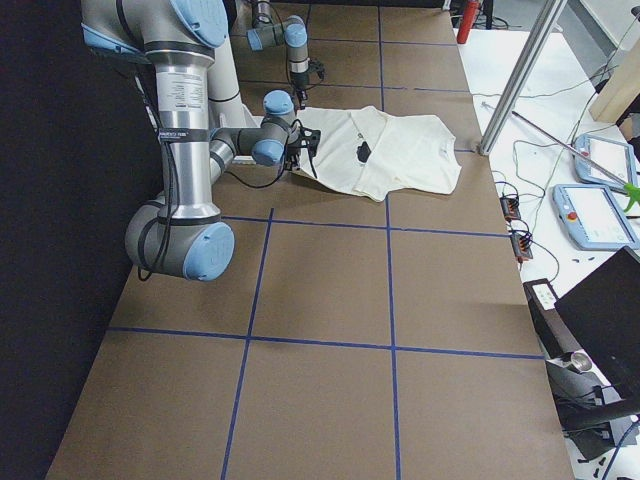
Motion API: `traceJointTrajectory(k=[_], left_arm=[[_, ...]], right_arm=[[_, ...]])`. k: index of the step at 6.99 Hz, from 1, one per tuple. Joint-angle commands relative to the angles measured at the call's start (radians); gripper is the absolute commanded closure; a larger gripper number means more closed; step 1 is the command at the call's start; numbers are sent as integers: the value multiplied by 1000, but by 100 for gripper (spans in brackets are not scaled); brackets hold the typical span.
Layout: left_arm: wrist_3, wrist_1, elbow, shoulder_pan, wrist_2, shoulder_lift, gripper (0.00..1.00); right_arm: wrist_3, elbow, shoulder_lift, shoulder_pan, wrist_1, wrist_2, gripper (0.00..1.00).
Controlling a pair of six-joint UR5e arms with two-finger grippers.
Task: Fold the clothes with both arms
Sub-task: 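Lower both grippers to the hem corners nearest the robot and grasp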
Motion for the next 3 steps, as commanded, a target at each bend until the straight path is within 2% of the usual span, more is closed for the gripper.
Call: traceJointTrajectory(k=[1, 3], left_arm=[[13, 66, -86, -3, -4, 25, 100], [33, 103, -154, 4, -1, 65, 100]], right_arm=[[-1, 5, -4, 12, 2, 29, 100], [-9, 50, -28, 24, 0, 67, 100]])
